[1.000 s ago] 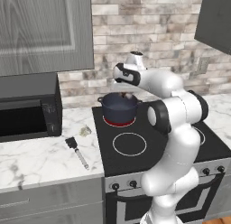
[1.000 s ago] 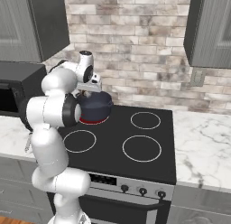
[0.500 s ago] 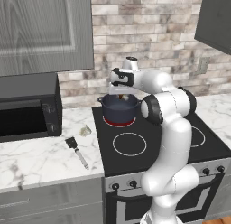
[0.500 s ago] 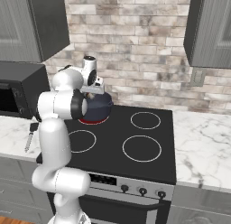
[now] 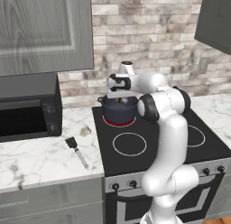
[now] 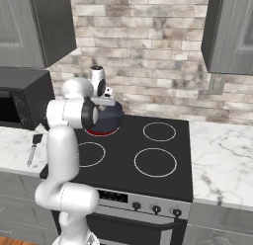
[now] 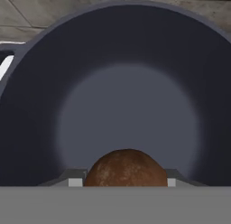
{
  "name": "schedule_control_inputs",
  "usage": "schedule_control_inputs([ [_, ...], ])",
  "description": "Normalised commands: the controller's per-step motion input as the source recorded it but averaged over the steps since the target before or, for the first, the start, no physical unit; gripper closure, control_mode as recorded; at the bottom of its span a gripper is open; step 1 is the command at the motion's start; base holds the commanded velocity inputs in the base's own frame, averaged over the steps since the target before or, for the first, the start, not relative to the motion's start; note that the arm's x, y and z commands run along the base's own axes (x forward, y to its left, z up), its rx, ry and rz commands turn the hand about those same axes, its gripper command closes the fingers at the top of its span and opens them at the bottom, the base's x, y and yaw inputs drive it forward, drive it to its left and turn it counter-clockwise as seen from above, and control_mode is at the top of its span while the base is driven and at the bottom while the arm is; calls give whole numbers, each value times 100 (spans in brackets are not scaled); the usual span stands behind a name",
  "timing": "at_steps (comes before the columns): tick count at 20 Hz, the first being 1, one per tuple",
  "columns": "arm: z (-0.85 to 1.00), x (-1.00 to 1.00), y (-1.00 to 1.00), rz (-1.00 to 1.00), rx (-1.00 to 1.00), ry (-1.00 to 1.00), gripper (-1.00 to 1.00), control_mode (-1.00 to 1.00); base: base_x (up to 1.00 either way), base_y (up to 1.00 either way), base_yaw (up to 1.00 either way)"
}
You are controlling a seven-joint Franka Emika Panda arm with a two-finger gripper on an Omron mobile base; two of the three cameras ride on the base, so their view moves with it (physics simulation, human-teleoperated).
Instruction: Put the mushroom and garlic in the pot. Retrieve the spatula and lightly stir the vegetables in the pot.
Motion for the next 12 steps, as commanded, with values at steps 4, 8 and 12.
schedule_control_inputs([
  [4, -29, 12, 0, -1, 0, 0, 100, -100, 0, 0, 0],
  [8, -31, 9, 0, 0, -2, 0, 100, -100, 0, 0, 0],
  [12, -29, 5, 0, 0, -3, 0, 100, -100, 0, 0, 0],
])
